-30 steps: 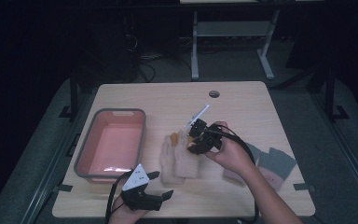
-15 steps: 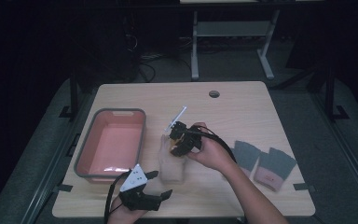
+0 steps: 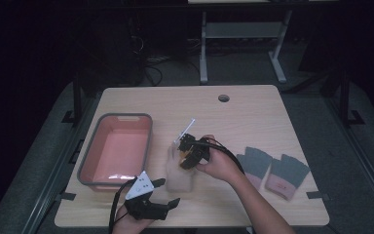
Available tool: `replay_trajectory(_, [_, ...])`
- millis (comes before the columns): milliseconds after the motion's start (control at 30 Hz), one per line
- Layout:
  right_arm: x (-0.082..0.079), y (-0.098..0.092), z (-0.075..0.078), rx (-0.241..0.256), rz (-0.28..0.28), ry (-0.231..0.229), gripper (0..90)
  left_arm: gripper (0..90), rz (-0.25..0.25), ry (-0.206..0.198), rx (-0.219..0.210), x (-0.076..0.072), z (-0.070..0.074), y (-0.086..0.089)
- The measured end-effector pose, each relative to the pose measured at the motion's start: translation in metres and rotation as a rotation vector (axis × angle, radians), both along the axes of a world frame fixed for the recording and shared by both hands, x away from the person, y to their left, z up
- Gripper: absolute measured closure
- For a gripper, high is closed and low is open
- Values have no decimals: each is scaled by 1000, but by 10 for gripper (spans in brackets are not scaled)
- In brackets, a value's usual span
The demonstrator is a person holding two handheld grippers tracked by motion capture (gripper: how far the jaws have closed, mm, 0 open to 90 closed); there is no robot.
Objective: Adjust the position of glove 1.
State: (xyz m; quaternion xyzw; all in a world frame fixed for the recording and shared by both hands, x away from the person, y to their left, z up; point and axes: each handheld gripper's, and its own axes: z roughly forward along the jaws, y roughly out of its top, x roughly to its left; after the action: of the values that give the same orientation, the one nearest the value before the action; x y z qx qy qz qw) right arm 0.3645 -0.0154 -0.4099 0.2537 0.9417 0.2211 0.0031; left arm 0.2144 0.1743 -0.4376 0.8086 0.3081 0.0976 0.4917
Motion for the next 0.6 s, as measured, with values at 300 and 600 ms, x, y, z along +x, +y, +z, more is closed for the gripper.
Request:
replay_trajectory(300, [-1, -6, 3, 36, -15, 0, 538, 186, 1, 1, 5, 0, 0, -1])
replay_trajectory(600, [0, -2, 9, 58, -10, -8, 483, 186, 3, 6, 4, 0, -1, -1])
